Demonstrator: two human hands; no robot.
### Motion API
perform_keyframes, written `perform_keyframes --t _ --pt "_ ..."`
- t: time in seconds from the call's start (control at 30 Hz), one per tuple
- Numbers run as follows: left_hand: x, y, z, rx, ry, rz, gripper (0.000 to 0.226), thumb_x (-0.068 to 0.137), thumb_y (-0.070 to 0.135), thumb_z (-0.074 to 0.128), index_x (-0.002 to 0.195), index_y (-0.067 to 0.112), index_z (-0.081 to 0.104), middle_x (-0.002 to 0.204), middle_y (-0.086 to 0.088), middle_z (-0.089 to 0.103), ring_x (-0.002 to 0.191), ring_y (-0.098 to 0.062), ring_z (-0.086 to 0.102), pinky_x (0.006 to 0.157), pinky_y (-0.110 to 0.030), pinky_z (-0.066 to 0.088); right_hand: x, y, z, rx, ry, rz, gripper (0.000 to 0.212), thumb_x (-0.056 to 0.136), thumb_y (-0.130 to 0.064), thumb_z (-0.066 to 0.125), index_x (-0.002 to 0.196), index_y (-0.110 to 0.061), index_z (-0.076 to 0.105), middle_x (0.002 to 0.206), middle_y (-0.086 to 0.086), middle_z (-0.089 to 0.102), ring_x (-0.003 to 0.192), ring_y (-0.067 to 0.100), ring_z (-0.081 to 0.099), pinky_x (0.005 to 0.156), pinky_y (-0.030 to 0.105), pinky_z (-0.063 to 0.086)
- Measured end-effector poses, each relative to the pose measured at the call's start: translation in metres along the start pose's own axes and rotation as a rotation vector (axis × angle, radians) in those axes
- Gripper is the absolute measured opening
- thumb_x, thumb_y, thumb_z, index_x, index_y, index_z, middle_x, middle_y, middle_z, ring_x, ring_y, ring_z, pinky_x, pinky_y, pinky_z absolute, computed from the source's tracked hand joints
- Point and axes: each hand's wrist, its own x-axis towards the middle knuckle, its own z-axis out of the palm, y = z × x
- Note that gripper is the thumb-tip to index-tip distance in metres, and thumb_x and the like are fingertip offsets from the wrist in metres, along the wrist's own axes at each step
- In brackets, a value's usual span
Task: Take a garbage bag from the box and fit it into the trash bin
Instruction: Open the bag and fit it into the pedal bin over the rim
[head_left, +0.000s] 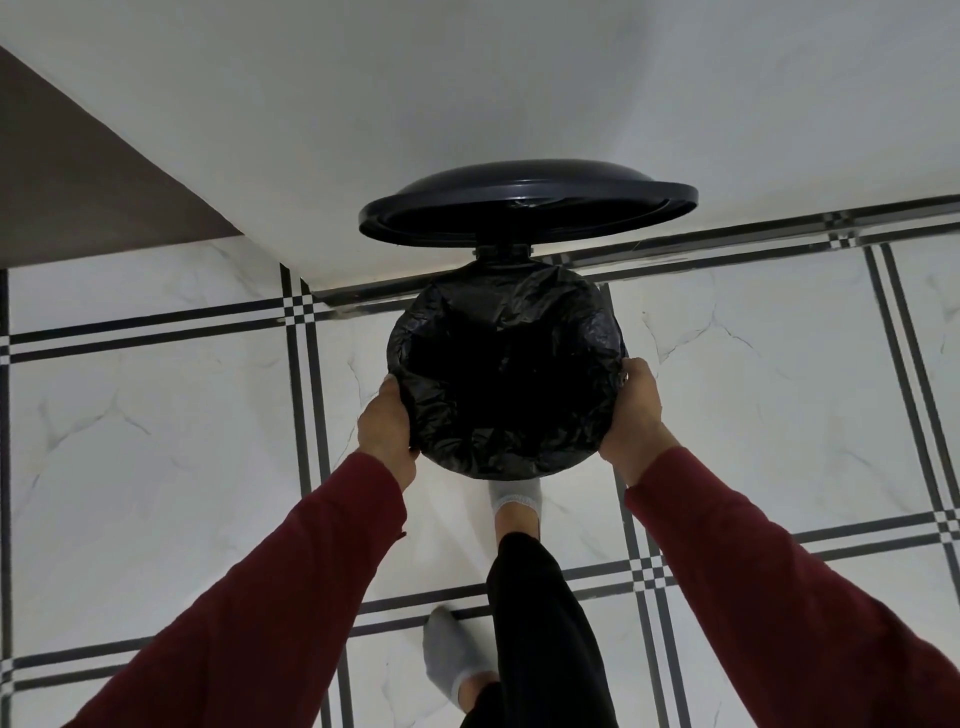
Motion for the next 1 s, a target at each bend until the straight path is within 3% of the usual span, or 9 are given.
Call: perform_keyframes --t 0.1,0.27,0.4,0.53,0.6,0.7,0.77,0.87,1.0 --pt "-0.001 0.005 0.000 0.095 0.014 -0.042 0.056 0.098 0.058 0.047 0.140 0.022 0.055 0.143 -0.007 0.058 0.131 -0.033 0.055 0.105 -0.053 0.045 -0.012 -0.004 0.003 0.027 0.025 0.063 0.026 0.069 -0.045 0.061 0.077 -0.022 0.070 0.075 -0.004 0.068 0.080 0.023 0.067 0.072 0.031 0.053" --pt "-0.004 0.005 -0.003 -0.186 -0.122 -0.180 0.028 0.103 0.040 0.055 0.107 0.017 0.072 0.107 -0.008 0.073 0.099 -0.027 0.070 0.099 -0.049 0.054 -0.005 0.001 -0.002 0.116 -0.026 0.133 0.048 0.066 -0.048 0.064 0.102 -0.018 0.071 0.110 0.002 0.074 0.107 0.026 0.071 0.095 0.040 0.052" --pt "0.003 -0.002 -0.003 -0.253 -0.150 -0.124 0.033 0.105 0.031 0.051 0.119 0.012 0.074 0.119 -0.013 0.076 0.108 -0.031 0.074 0.101 -0.048 0.056 -0.014 0.001 0.001 0.137 -0.035 0.164 0.041 0.087 -0.048 0.050 0.071 -0.017 0.071 0.086 0.001 0.072 0.088 0.024 0.067 0.084 0.031 0.052" --pt "0.004 -0.006 0.001 -0.207 -0.075 -0.069 0.034 0.105 0.029 0.050 0.128 0.013 0.070 0.123 -0.011 0.075 0.113 -0.031 0.072 0.102 -0.050 0.056 -0.020 -0.007 0.007 0.033 0.054 0.228 0.038 0.088 -0.052 0.047 0.077 -0.018 0.060 0.090 0.001 0.065 0.088 0.022 0.056 0.095 0.037 0.039" --pt "0.005 -0.006 0.001 -0.200 -0.036 -0.073 0.030 0.102 0.022 0.055 0.127 0.011 0.069 0.119 -0.011 0.075 0.108 -0.031 0.073 0.094 -0.047 0.060 -0.020 -0.008 0.005 0.052 0.069 0.247 0.029 0.089 -0.044 0.046 0.076 -0.018 0.053 0.086 0.000 0.058 0.083 0.022 0.052 0.091 0.037 0.038" --pt "0.011 -0.008 -0.001 -0.127 0.007 -0.058 0.029 0.100 0.015 0.057 0.126 0.006 0.064 0.108 -0.007 0.072 0.089 -0.020 0.071 0.061 -0.027 0.063 -0.023 -0.002 0.000 0.054 0.113 0.247 0.010 0.084 -0.018 0.043 0.081 -0.017 0.053 0.080 -0.002 0.051 0.071 0.020 0.050 0.069 0.033 0.042" --pt "0.006 -0.006 0.001 -0.076 -0.016 -0.056 0.015 0.103 0.017 0.052 0.111 0.012 0.064 0.097 -0.002 0.066 0.079 -0.014 0.064 0.055 -0.025 0.057 -0.021 -0.002 -0.001 0.040 0.176 0.217 0.024 0.084 -0.010 0.042 0.098 -0.017 0.060 0.088 0.000 0.056 0.075 0.021 0.055 0.068 0.038 0.047" --pt "-0.002 0.003 0.004 -0.012 0.012 -0.116 0.014 0.103 0.029 0.054 0.105 0.018 0.063 0.094 0.000 0.064 0.078 -0.016 0.060 0.066 -0.033 0.048 -0.022 -0.006 0.005 -0.012 0.210 0.218 0.021 0.085 -0.013 0.042 0.097 -0.017 0.060 0.089 -0.001 0.056 0.076 0.022 0.055 0.084 0.041 0.048" --pt "-0.007 0.016 0.002 -0.089 0.043 -0.262 0.029 0.099 0.038 0.051 0.115 0.018 0.066 0.110 -0.002 0.068 0.098 -0.024 0.062 0.089 -0.046 0.044 -0.022 -0.002 0.001 0.065 0.013 0.241 0.017 0.086 -0.027 0.042 0.075 -0.018 0.053 0.083 0.001 0.058 0.079 0.025 0.057 0.080 0.033 0.045"
